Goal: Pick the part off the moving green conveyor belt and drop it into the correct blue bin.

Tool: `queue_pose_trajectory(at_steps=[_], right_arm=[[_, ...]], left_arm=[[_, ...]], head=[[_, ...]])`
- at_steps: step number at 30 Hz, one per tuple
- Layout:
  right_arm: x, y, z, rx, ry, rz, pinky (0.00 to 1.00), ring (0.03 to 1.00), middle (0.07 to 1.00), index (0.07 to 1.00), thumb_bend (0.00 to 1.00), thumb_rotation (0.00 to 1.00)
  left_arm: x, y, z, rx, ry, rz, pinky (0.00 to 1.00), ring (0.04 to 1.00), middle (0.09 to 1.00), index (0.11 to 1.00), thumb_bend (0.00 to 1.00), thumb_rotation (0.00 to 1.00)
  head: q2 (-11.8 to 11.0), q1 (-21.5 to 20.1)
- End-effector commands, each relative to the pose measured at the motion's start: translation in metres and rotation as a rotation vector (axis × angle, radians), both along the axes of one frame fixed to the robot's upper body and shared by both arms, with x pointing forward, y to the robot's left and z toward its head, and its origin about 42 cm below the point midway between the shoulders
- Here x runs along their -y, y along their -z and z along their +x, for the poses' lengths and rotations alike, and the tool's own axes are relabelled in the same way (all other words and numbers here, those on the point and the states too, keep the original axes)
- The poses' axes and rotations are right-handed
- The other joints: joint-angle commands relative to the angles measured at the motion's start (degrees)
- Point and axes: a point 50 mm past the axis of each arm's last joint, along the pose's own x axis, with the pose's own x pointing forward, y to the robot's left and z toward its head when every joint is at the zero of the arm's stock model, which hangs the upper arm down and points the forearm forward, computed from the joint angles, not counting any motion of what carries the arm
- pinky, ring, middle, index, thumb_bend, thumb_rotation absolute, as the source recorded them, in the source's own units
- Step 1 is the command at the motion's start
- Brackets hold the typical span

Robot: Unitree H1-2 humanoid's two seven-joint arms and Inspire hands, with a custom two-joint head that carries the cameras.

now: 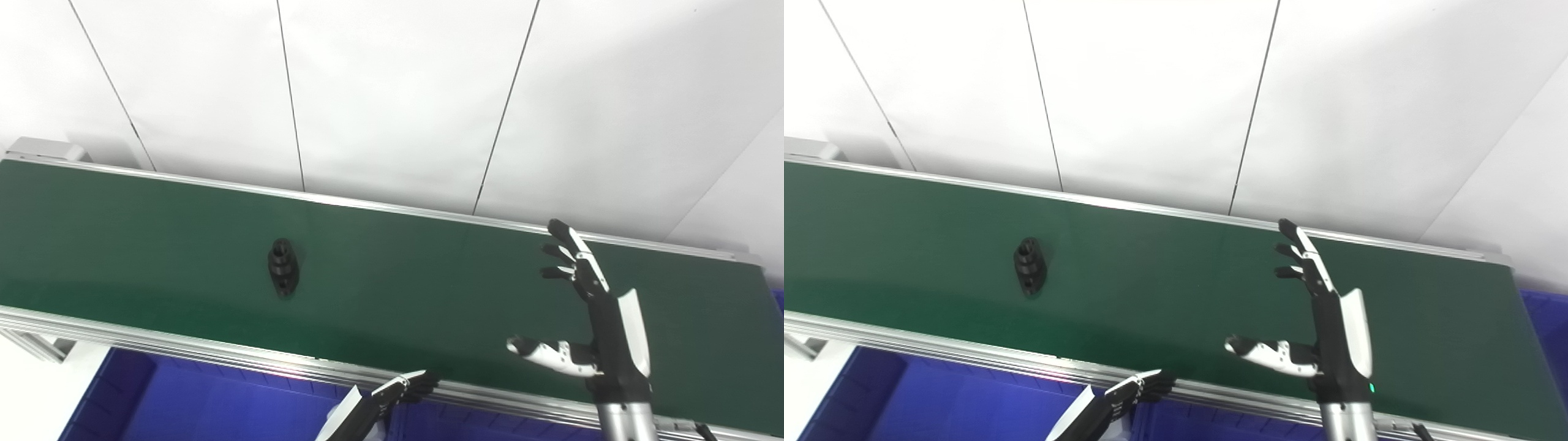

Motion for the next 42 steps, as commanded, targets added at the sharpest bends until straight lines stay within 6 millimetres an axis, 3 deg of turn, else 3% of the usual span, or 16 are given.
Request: queue_pose_trajectory(at_steps=[1, 8, 29, 42], right_arm=[[-0.008, -0.012, 0.009, 0.030, 0.016, 0.004, 0.66, 0.810, 0.902, 0.919, 0.99, 0.66], [-0.022, -0.018, 0.020, 0.025, 0.031, -0.017, 0.65, 0.793, 0.877, 0.922, 1.00, 0.56], [-0.061, -0.016, 0.051, 0.052, 0.003, -0.121, 0.69, 0.783, 0.810, 0.923, 1.00, 0.66], [-0.094, -0.014, 0.065, 0.053, -0.054, -0.253, 0.65, 0.803, 0.861, 0.924, 1.00, 0.66]], left_arm=[[0.002, -0.007, 0.004, 0.049, -0.010, -0.028, 0.81, 0.841, 0.849, 0.832, 1.00, 0.85], [0.004, -0.006, 0.005, 0.052, -0.008, -0.023, 0.82, 0.841, 0.850, 0.833, 1.00, 0.85], [0.008, -0.005, 0.005, 0.053, -0.007, -0.021, 0.82, 0.840, 0.851, 0.836, 1.00, 0.85], [0.014, -0.006, 0.006, 0.056, -0.014, -0.035, 0.82, 0.840, 0.850, 0.831, 1.00, 0.84]], head=[[0.00, -0.07], [-0.15, 0.15], [-0.28, 1.19], [-0.18, 2.20]])
